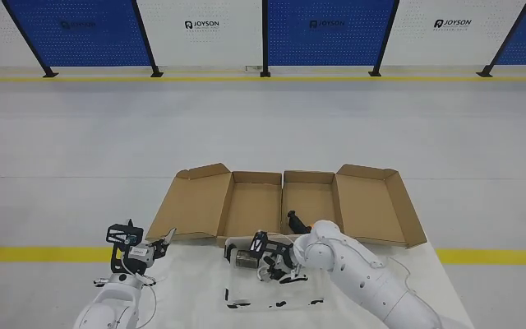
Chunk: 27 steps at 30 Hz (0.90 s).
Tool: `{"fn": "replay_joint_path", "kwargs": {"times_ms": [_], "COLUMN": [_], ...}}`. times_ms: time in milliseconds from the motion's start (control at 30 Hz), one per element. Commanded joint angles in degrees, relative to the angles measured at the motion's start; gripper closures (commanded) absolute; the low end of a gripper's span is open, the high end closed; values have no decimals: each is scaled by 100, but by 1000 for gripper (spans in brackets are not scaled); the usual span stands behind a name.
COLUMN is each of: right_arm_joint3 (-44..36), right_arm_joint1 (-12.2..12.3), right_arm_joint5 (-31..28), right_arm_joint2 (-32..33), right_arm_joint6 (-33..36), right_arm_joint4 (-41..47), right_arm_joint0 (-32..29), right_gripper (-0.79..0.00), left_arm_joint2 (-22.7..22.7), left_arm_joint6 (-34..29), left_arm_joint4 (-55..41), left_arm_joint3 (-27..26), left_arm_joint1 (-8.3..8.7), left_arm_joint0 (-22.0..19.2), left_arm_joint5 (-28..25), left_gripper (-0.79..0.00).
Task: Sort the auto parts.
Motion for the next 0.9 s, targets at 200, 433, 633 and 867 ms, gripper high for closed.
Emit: {"fn": "replay_joint_path", "kwargs": {"times_ms": [200,433,633,867], "right_arm_joint3": [155,283,380,402], "right_arm_joint1": [-109,-197,-276,-286], "right_arm_joint5": [180,423,500,435], "right_arm_joint2": [-128,-244,-306,-227], "right_arm_joint6": [-143,-80,15,-15], "right_arm_joint4": [-143,-323,-312,-272], "right_arm_joint0": [83,127,179,201], "right_gripper": [-357,-351,-182,0], "left_arm_joint2": [0,0,0,0], "left_arm_joint6": [0,0,0,0], "left_arm_joint4": [0,0,0,0], "left_arm_joint3": [0,0,0,0], "left_arm_joint1": [0,0,0,0], "left_arm_joint0": [0,0,0,0], "left_arm_joint5": [0,0,0,0], "left_gripper": [-785,-785,-785,-785]}}
